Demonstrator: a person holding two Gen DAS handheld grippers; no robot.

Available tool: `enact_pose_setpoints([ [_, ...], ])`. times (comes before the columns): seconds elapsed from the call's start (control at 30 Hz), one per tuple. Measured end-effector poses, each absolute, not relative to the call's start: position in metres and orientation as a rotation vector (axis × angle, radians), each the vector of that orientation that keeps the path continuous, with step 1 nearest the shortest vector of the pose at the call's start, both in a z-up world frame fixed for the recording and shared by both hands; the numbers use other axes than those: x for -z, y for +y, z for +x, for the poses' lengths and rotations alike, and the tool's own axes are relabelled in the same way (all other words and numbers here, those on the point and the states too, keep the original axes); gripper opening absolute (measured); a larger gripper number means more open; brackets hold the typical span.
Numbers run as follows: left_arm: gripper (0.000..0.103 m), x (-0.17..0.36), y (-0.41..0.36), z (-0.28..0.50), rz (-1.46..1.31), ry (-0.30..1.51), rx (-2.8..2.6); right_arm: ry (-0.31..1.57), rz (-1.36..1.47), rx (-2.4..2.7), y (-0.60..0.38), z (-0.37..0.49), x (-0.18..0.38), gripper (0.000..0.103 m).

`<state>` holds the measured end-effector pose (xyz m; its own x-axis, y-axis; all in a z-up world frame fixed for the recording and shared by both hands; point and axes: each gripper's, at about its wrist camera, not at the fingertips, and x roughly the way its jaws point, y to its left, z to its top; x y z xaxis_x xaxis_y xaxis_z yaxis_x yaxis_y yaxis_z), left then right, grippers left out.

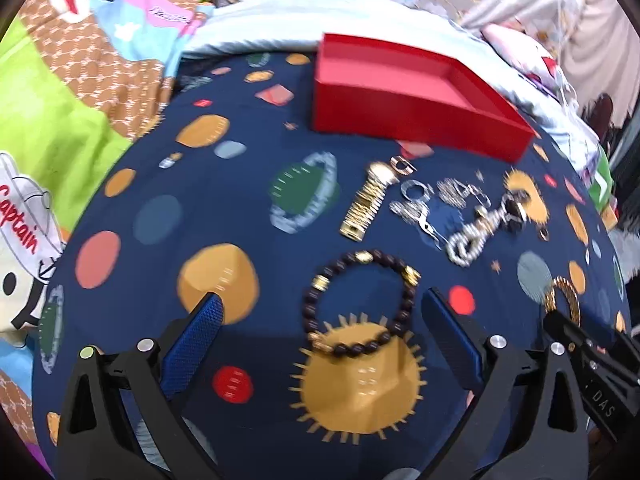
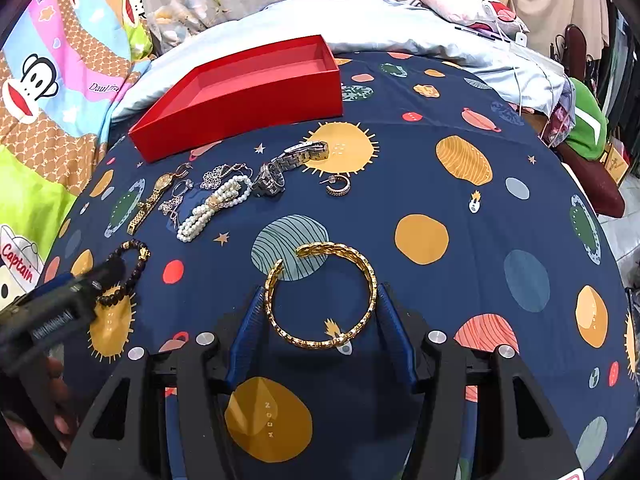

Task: Organize jewelry
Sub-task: 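Grasp the gold cuff bangle with the right tool while the left tool grasps the black bead bracelet, then carry both bracelets into the red tray and open both tools to release them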

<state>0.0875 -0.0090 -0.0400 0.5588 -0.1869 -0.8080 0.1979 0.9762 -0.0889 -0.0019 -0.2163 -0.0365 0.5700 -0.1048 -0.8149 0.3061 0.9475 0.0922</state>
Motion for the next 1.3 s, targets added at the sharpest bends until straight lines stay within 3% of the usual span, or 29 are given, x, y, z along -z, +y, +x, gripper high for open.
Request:
enact_pose_setpoints([
  [0.07, 0.096, 0.042, -0.006, 0.092, 0.022, 0.951, 0.205, 0.937, 0.238, 0.241, -0.217, -0.001, 0.037, 0.056],
  [0.2, 0.074, 0.050, -0.011, 0.095, 0.085, 0.953, 0.198, 0.937, 0.238, 0.240, -0.217, 0.000, 0.038, 0.056],
  [0.33, 0.062, 0.049, -0.019, 0.091, 0.108, 0.933, 0.223, 0.938, 0.238, 0.243, -0.216, 0.000, 0.038, 0.056],
  [0.43, 0.045, 0.048, -0.024, 0.088, 0.116, 0.917, 0.250, 0.939, 0.235, 0.243, -0.215, 0.001, 0.038, 0.056],
  [0.57, 0.011, 0.046, -0.026, 0.086, 0.104, 0.920, 0.281, 0.941, 0.233, 0.239, -0.212, 0.003, 0.038, 0.056],
  [0.6, 0.008, 0.046, -0.025, 0.086, 0.094, 0.925, 0.289, 0.942, 0.231, 0.238, -0.212, 0.003, 0.038, 0.056],
  [0.87, 0.007, 0.034, -0.021, 0.076, 0.029, 0.935, 0.354, 0.932, 0.222, 0.219, -0.205, -0.002, 0.030, 0.056],
  [1.3, 0.007, -0.036, -0.025, 0.053, -0.022, 0.835, 0.463, 0.849, 0.245, 0.159, -0.205, -0.014, -0.015, 0.056],
])
